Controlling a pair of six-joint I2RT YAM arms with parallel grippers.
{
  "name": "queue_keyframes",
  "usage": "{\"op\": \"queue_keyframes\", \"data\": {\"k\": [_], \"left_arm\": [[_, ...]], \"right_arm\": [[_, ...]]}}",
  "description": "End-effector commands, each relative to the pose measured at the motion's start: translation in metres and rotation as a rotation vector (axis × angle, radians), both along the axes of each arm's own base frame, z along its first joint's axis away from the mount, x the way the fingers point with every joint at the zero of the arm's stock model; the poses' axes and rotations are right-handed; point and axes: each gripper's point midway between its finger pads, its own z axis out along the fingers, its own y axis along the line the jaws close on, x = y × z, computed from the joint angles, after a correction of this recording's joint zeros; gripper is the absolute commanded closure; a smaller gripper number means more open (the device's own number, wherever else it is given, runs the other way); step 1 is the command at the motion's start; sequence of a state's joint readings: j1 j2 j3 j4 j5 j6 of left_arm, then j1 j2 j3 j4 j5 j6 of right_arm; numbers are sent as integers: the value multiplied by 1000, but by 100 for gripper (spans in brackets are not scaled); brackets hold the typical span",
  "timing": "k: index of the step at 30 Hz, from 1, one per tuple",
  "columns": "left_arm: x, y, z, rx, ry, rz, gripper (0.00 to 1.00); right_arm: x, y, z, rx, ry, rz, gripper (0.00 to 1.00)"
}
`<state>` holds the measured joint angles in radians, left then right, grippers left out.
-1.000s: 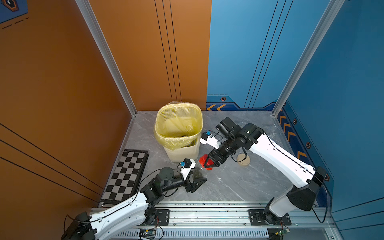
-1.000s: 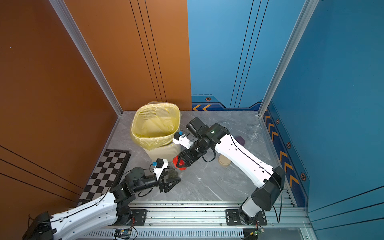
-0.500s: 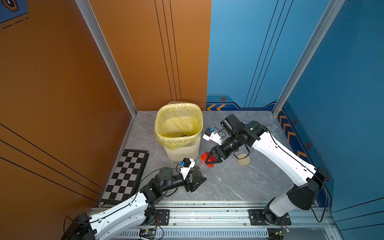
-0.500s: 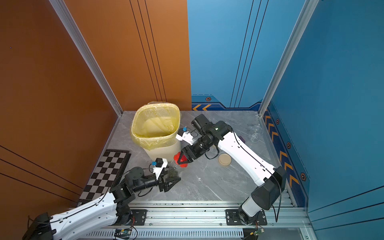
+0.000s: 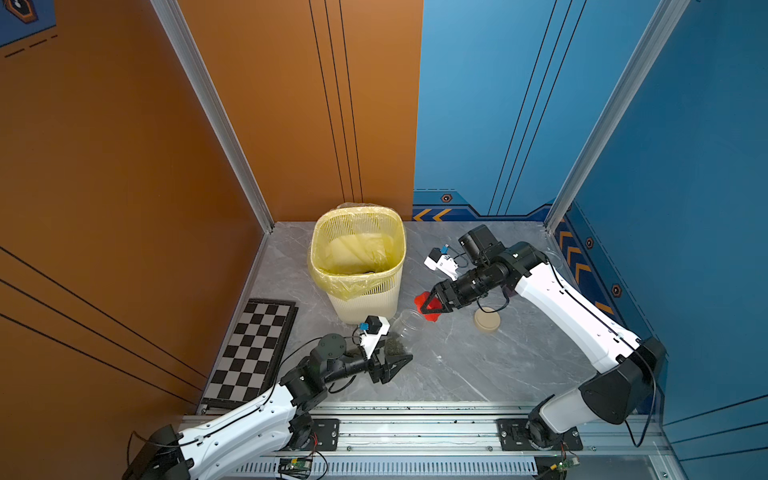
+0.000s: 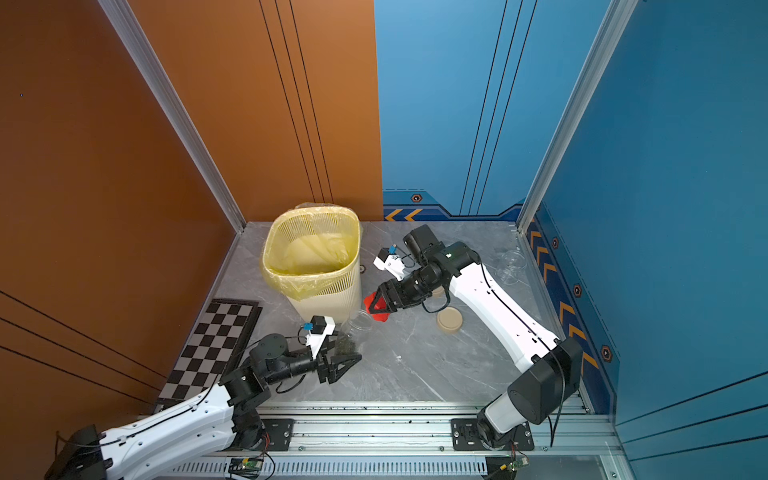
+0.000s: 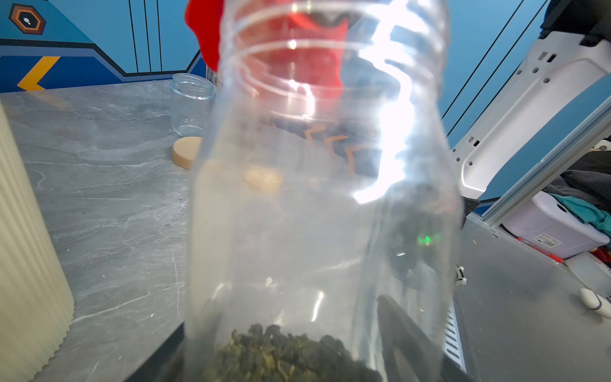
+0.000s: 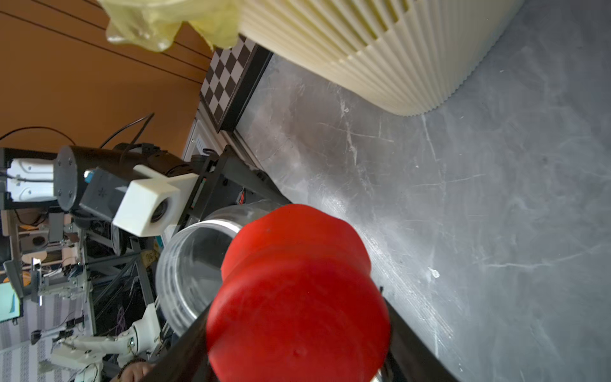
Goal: Empty moldy tea leaves from jars
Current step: Unscrew the lid from the jar, then place the lid at the center of the board.
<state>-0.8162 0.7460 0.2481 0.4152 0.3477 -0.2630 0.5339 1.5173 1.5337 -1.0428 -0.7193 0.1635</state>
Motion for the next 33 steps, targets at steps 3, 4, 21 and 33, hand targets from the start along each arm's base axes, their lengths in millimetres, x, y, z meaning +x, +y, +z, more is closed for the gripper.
{"op": "queue_keyframes", "data": {"k": [3, 4, 21, 33], "left_arm": [[7, 3, 11, -28, -25, 36, 41], [7, 3, 11, -28, -24, 37, 41], [13, 9, 11, -27, -24, 95, 41], [8, 14, 18, -34, -27, 109, 40]], "right_arm": [[49, -33, -16, -81, -106, -294, 43], [54, -40, -26, -143, -137, -324, 43], [57, -57, -169, -719, -250, -284, 42], [47, -37, -215, -739, -213, -238, 42]]}}
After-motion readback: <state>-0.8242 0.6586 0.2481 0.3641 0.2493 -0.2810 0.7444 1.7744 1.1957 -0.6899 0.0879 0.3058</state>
